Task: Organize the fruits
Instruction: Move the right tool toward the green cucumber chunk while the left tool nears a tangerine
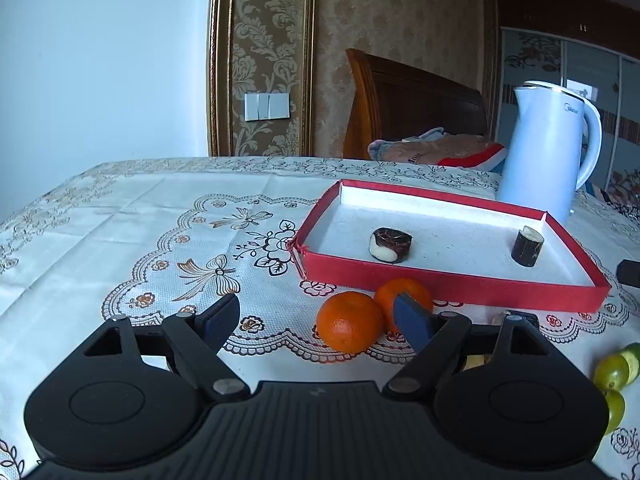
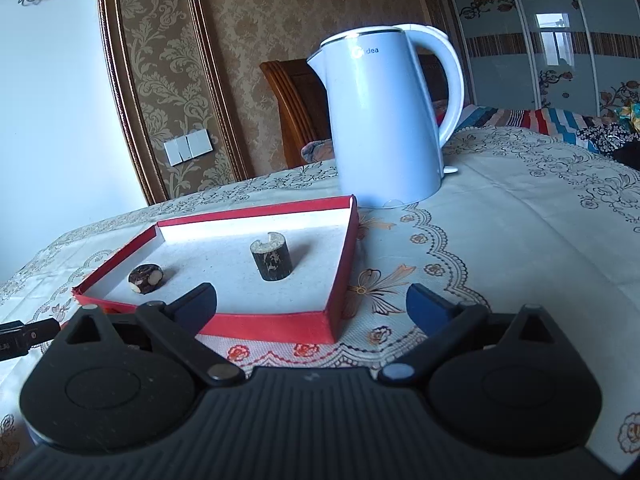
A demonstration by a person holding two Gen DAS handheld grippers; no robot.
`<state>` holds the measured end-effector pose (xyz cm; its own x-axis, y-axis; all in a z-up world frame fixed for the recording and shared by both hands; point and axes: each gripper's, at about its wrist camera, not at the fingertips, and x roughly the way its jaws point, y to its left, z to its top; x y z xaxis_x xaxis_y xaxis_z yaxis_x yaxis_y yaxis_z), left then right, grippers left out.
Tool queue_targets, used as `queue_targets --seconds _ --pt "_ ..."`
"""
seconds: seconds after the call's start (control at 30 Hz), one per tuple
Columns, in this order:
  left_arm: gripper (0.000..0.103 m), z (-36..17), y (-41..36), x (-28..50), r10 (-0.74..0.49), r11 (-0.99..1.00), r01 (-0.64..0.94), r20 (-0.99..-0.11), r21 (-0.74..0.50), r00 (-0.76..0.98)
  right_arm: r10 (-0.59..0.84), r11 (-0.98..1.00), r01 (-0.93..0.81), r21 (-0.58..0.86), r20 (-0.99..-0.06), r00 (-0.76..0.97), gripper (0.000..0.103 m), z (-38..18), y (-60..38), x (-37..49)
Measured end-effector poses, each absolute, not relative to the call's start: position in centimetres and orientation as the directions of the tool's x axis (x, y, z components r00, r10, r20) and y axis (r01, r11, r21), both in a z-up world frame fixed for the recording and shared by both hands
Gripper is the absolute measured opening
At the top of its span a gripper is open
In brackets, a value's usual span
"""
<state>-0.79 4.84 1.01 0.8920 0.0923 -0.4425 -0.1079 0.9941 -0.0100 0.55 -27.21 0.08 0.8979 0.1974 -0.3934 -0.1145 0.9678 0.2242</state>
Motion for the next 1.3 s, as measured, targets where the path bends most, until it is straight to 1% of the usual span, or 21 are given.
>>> queue_targets --seconds 0.17,0.23,0.4,0.6,0.73,0.8,1.3 --pt "0.084 0.8 4.6 -0.6 0.078 0.996 -0.088 -0.455 -0.001 0.887 0.230 0.952 -0.115 0.284 -0.418 0.879 0.101 -0.9 -29.5 -1.8" --pt "0.084 0.8 4.6 -0.6 0.078 0.996 -0.087 -0.455 0.000 0.887 0.230 0.947 -0.105 0.304 -0.410 0.883 0.101 -0.9 -30.5 -2.5" --pt "0.084 0.7 4.7 -0.6 0.080 0.996 -0.091 -0.466 -0.001 0.881 0.214 0.962 -0.107 0.251 -0.451 0.867 0.101 -1.6 -30.6 -3.3" --pt "0.084 0.5 4.3 -0.4 0.078 0.997 -0.078 -0.486 0.019 0.871 0.186 0.982 -0.148 0.118 -0.440 0.879 0.102 -1.3 -28.8 -4.7" --pt "0.084 0.4 4.3 -0.2 0.078 0.997 -0.078 -0.499 0.020 0.863 0.182 0.983 -0.175 0.055 -0.432 0.883 0.102 -1.3 -28.0 -5.5" --pt "0.084 0.3 4.3 0.0 0.081 0.996 -0.081 -0.508 0.022 0.857 0.165 0.985 -0.167 0.034 -0.443 0.881 0.103 -1.3 -27.7 -5.4" --pt "0.084 -0.3 4.3 0.7 0.089 0.996 -0.084 -0.554 0.035 0.828 0.128 0.987 -0.158 -0.016 -0.508 0.852 0.103 -1.7 -26.9 -4.6"
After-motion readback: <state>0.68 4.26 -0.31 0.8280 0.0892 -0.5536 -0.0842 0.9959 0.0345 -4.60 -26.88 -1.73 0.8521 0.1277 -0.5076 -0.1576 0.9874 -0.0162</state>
